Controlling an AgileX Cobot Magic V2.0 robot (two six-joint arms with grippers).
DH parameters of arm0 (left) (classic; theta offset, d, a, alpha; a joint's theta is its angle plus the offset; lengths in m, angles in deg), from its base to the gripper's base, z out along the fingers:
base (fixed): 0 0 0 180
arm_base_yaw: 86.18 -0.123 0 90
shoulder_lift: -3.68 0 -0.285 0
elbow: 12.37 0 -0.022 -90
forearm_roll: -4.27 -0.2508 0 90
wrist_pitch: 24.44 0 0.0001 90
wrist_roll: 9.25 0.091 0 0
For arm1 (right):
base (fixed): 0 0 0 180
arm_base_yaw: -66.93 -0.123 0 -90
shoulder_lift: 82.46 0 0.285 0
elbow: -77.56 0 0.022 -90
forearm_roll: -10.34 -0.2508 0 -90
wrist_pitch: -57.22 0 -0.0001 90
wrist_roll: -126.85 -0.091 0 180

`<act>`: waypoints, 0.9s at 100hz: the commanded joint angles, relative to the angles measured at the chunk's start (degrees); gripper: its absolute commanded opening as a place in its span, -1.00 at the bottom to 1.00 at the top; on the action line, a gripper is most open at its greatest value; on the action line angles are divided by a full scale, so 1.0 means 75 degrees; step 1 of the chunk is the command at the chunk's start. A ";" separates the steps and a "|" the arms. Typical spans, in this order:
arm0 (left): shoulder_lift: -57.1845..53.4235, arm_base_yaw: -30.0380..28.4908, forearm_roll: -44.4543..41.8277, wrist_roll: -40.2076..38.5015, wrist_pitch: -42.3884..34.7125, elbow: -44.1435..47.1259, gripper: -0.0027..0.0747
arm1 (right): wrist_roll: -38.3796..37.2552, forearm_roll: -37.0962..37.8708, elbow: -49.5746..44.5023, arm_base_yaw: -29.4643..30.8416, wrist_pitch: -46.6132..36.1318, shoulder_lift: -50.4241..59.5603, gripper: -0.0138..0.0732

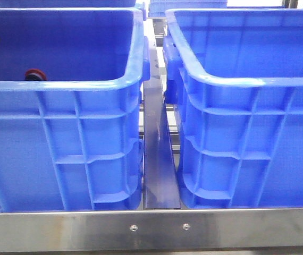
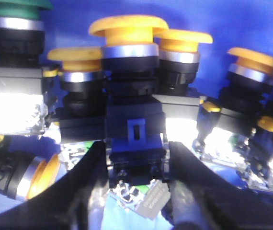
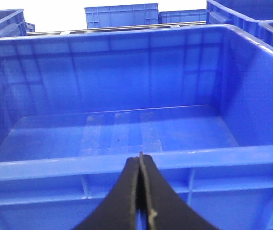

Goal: Pick red and yellow buttons and place in box

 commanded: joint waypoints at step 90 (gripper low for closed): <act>-0.3195 0.1717 0.6375 0.5666 0.0300 0.1421 -0.50 | -0.0004 0.0104 -0.0037 0.0023 -0.0529 0.0134 -0.81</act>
